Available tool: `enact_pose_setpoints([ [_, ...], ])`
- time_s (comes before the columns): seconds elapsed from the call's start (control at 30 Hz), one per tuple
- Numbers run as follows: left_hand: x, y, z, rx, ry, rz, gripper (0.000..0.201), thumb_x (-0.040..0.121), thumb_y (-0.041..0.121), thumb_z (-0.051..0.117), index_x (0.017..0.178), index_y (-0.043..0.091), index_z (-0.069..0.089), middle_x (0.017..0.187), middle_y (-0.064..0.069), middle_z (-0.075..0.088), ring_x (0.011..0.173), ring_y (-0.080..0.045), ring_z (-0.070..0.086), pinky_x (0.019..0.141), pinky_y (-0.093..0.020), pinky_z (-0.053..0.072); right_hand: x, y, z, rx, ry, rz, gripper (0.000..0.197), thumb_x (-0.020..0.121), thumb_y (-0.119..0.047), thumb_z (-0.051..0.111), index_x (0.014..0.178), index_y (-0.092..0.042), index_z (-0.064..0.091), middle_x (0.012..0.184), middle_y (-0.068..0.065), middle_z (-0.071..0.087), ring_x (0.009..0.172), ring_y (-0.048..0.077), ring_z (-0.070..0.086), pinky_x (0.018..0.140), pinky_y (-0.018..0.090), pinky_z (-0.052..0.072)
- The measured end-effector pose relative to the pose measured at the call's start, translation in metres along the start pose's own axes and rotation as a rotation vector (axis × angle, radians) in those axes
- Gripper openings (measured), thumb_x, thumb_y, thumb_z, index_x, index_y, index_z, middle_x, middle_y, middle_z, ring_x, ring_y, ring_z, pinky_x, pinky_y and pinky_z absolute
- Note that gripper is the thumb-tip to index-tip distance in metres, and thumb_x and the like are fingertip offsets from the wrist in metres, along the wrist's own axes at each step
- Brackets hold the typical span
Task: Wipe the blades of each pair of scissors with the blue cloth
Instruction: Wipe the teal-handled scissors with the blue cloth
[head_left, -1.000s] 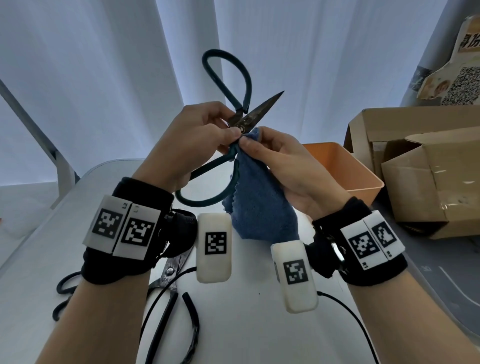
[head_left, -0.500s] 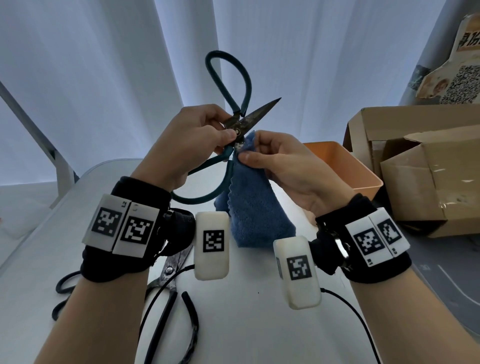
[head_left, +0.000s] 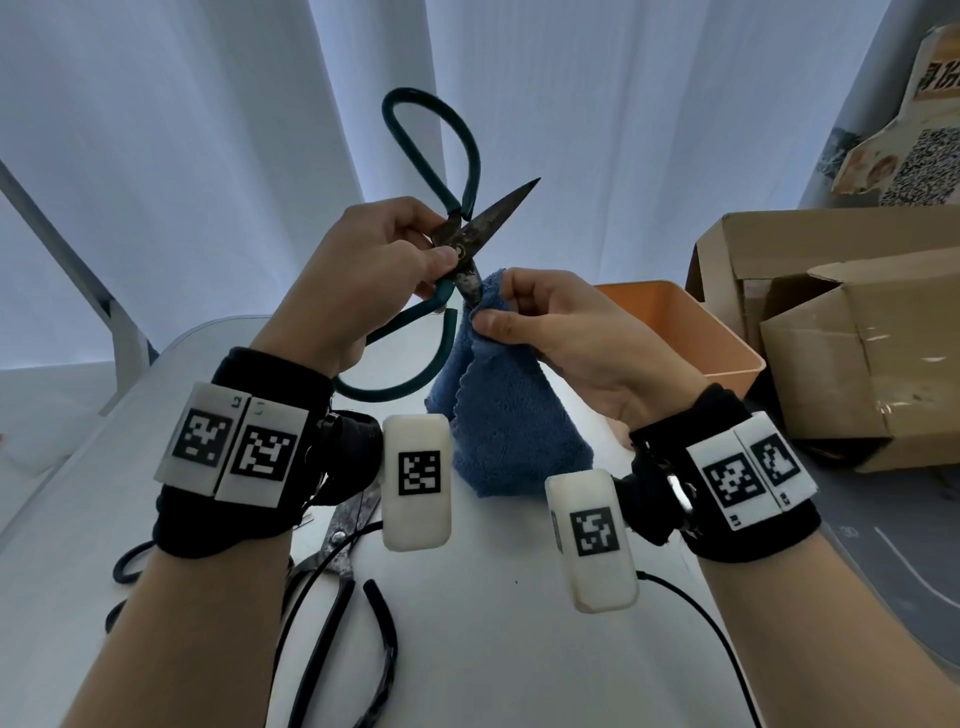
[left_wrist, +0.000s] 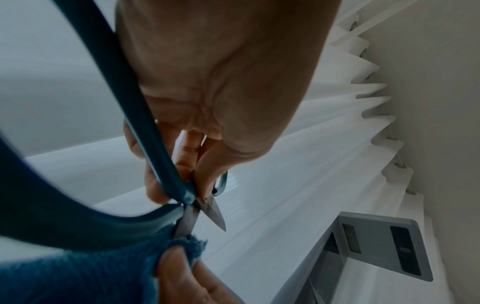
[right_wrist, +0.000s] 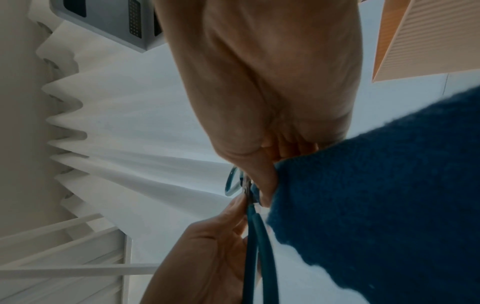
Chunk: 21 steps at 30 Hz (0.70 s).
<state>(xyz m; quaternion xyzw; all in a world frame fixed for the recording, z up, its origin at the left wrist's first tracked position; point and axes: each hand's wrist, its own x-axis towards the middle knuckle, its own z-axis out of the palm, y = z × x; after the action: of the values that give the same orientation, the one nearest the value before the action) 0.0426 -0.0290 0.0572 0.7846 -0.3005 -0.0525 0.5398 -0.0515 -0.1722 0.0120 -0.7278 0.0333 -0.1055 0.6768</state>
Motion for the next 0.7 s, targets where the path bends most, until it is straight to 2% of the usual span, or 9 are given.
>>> enact_pose_setpoints([
  [0.03, -0.0003, 0.0003, -0.0005, 0.001, 0.005, 0.001, 0.010, 0.094, 0.009, 0.063, 0.098, 0.017, 0.068, 0.055, 0.016, 0.062, 0.053, 0.002, 0.057, 0.052, -0.007, 0.040, -0.0004, -0.0004, 0.0003, -0.018, 0.011, 0.001, 0.004, 0.096, -0.006, 0.063, 0.093, -0.004, 0.064, 0.092, 0.015, 0.063, 0.086, 0.021, 0.059, 0.080, 0.028, 0.051],
  [0.13, -0.0006, 0.0010, -0.0032, -0.025, 0.030, -0.001, 0.010, 0.095, 0.008, 0.061, 0.096, 0.015, 0.068, 0.055, 0.016, 0.063, 0.052, 0.003, 0.057, 0.051, -0.007, 0.041, 0.0003, 0.0009, -0.0001, -0.041, 0.034, 0.006, 0.019, 0.097, -0.019, 0.063, 0.083, -0.006, 0.062, 0.082, 0.008, 0.063, 0.075, 0.013, 0.059, 0.069, 0.022, 0.048],
  [0.23, -0.0011, 0.0008, -0.0055, -0.030, 0.040, -0.008, 0.010, 0.095, 0.007, 0.061, 0.095, 0.015, 0.068, 0.054, 0.016, 0.062, 0.050, 0.003, 0.057, 0.050, -0.006, 0.041, 0.0010, 0.0008, -0.0001, -0.036, -0.008, -0.011, 0.013, 0.096, -0.010, 0.064, 0.083, -0.008, 0.064, 0.080, 0.005, 0.065, 0.075, 0.012, 0.061, 0.072, 0.021, 0.051],
  [0.3, -0.0013, 0.0009, -0.0051, -0.027, 0.040, -0.004, 0.011, 0.095, 0.006, 0.061, 0.097, 0.014, 0.067, 0.053, 0.016, 0.062, 0.050, 0.003, 0.057, 0.050, -0.006, 0.041, 0.0006, 0.0006, -0.0007, -0.027, -0.033, -0.015, 0.017, 0.094, -0.003, 0.064, 0.080, -0.012, 0.065, 0.077, 0.002, 0.066, 0.074, 0.011, 0.062, 0.073, 0.021, 0.051],
  [0.4, -0.0010, 0.0012, -0.0040, -0.035, 0.050, 0.002, 0.010, 0.095, 0.006, 0.061, 0.098, 0.013, 0.067, 0.053, 0.016, 0.061, 0.050, 0.003, 0.056, 0.050, -0.007, 0.041, -0.0008, 0.0000, -0.0023, -0.049, -0.013, -0.026, 0.031, 0.094, -0.008, 0.066, 0.065, -0.018, 0.059, 0.068, -0.002, 0.059, 0.061, 0.005, 0.055, 0.060, 0.014, 0.045],
  [0.47, -0.0007, 0.0008, -0.0051, -0.039, 0.066, 0.005, 0.010, 0.095, 0.006, 0.061, 0.098, 0.013, 0.067, 0.053, 0.017, 0.060, 0.050, 0.003, 0.055, 0.050, -0.008, 0.042, -0.0005, -0.0001, -0.0017, -0.106, 0.023, -0.033, 0.034, 0.095, -0.017, 0.067, 0.065, -0.015, 0.051, 0.067, 0.000, 0.052, 0.056, 0.005, 0.047, 0.053, 0.012, 0.039],
  [0.6, 0.0002, -0.0004, -0.0086, -0.043, 0.083, 0.008, 0.010, 0.095, 0.005, 0.060, 0.097, 0.012, 0.067, 0.054, 0.016, 0.062, 0.049, 0.002, 0.056, 0.050, -0.008, 0.042, 0.0015, 0.0021, 0.0017, -0.107, 0.057, -0.019, 0.029, 0.094, -0.025, 0.068, 0.072, -0.012, 0.055, 0.073, 0.007, 0.054, 0.060, 0.008, 0.049, 0.055, 0.015, 0.041],
  [0.7, -0.0001, -0.0011, -0.0081, -0.038, 0.085, 0.004, 0.009, 0.095, 0.006, 0.061, 0.097, 0.012, 0.067, 0.055, 0.015, 0.060, 0.049, 0.002, 0.055, 0.049, -0.008, 0.042, 0.0010, 0.0010, 0.0021, -0.079, 0.038, -0.014, 0.027, 0.092, -0.010, 0.069, 0.070, -0.012, 0.054, 0.072, 0.007, 0.054, 0.066, 0.011, 0.053, 0.062, 0.016, 0.045],
])
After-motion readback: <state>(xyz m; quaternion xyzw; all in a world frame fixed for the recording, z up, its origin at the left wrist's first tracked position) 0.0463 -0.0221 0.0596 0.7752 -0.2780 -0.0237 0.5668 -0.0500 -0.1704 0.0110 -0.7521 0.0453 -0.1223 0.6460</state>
